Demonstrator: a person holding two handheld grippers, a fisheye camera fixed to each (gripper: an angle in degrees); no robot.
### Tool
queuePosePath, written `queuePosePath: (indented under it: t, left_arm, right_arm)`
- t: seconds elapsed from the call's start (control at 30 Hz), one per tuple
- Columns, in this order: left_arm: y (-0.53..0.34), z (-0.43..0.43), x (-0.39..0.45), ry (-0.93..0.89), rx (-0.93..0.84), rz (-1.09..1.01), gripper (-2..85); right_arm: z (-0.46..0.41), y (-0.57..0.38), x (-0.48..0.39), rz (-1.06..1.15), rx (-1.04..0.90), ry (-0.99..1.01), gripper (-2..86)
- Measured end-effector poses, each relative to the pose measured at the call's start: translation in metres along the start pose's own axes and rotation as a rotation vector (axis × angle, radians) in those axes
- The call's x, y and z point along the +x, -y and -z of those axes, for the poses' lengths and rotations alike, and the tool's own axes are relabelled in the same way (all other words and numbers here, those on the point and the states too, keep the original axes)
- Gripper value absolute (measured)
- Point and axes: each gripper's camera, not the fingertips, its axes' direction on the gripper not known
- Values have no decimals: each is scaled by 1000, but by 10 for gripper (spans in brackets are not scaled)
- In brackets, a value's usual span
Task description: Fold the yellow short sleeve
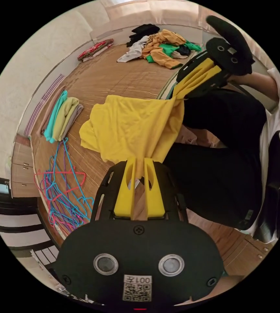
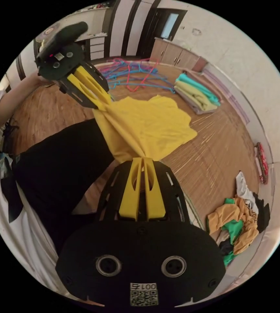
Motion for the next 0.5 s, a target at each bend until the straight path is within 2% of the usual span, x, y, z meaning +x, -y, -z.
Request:
queuePosePath:
  t: [0.17, 0.3, 0.5]
  left_arm:
    - [-12, 22, 8, 10, 68, -26, 51]
    - [-12, 27, 19, -15, 109, -67, 64]
    - [-2, -6, 27, 42, -6, -94, 74]
  right_arm:
    - [10, -21, -23, -51, 51, -104, 4]
    - [5, -31, -20, -127, 37, -64, 5]
    - [6, -39, -30, -96, 41, -87, 4]
